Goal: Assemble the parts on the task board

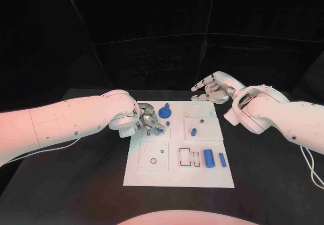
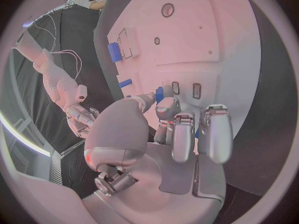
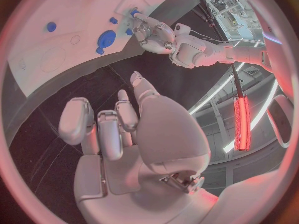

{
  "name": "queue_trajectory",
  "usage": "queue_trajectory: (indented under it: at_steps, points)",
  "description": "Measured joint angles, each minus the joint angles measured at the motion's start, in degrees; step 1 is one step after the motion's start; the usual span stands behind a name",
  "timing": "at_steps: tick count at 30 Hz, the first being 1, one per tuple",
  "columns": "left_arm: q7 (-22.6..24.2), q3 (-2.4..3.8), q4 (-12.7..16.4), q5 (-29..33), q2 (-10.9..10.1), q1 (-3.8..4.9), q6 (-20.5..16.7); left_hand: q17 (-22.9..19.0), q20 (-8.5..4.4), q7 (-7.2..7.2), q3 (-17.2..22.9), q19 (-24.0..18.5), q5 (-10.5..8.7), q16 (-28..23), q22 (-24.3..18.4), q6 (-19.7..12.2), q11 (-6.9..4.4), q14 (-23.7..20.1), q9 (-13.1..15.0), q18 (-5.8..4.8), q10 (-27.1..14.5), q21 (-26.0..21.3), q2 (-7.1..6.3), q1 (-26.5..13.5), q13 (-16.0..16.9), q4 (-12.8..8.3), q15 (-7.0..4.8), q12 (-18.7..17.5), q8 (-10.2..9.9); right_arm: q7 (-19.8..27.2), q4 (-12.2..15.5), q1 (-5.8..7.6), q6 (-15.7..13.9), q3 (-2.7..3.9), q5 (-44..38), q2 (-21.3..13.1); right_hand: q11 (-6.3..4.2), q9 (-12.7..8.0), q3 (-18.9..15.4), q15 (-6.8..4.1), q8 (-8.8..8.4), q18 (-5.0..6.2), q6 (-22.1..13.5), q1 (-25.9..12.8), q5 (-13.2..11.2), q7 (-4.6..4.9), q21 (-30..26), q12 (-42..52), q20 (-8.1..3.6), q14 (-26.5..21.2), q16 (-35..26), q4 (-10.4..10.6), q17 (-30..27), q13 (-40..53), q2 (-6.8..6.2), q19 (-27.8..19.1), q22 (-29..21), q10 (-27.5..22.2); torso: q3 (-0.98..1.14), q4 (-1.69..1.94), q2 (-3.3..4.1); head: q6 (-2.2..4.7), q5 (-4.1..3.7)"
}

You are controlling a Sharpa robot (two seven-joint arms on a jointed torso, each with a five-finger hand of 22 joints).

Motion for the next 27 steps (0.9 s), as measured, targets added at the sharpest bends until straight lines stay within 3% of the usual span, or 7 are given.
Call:
queue_trajectory:
  at_steps: [10, 16, 27]
  points:
    - [0.1, -0.03, 2.3, 0.0, -2.3, -0.22, -2.1, 0.0, 0.00, -0.13, 0.5, 0.0, 0.30, 0.0, 0.0, 0.1, -0.19, 0.0, 0.2, 0.01, 0.2, 0.0, -0.21, -0.8, 0.1, -0.2, 0.00, 0.0, 0.0, -0.2, -0.1, 0.00, 0.4, -0.01, 0.0, -0.1, 0.00, 0.0, 0.0, 0.00, 0.00, 0.00, 0.0, 0.0, 0.0, 0.00, 0.0, 0.0, 0.00, 0.0, 0.0, 0.0, 0.0, 0.0, 0.00, 0.0, 0.0, 0.0, 0.04, 0.11, -0.04, 0.10, 0.50]
    - [0.1, -0.06, 3.9, -2.2, -3.4, -0.76, -4.3, 0.0, 0.00, -0.13, 1.0, 0.0, 0.30, 0.0, 0.0, 0.1, -0.19, 0.0, 0.2, 0.00, 0.2, 0.0, -0.54, -1.1, 0.2, -0.6, 0.00, 0.0, 0.0, -0.3, -0.1, 0.00, 0.5, -0.01, 0.0, -0.1, 0.00, 0.0, 0.0, 0.00, 0.00, -0.01, 0.0, 0.0, 0.0, 0.00, 0.0, 0.0, 0.00, 0.0, 0.0, 0.0, 0.0, 0.0, 0.00, 0.0, 0.0, 0.0, 0.18, 0.31, -0.15, -0.05, 0.65]
    - [0.0, -0.08, 4.8, -6.8, -3.7, -1.59, -8.3, 0.0, 0.01, -0.11, 1.7, 0.0, 0.27, 0.0, 0.0, 0.2, -0.18, 0.0, 0.2, 0.00, 0.2, 0.0, -0.92, -1.5, 0.3, -1.0, 0.01, 0.2, 0.0, -0.4, -0.2, 0.00, 0.8, -0.01, 0.0, -0.1, 0.00, 0.0, 0.0, 0.00, 0.00, 0.00, 0.0, 0.0, 0.0, 0.00, 0.0, 0.0, 0.00, 0.0, 0.0, 0.0, 0.0, 0.0, 0.00, 0.0, 0.0, 0.0, 0.23, 0.29, -0.19, -0.02, 0.94]
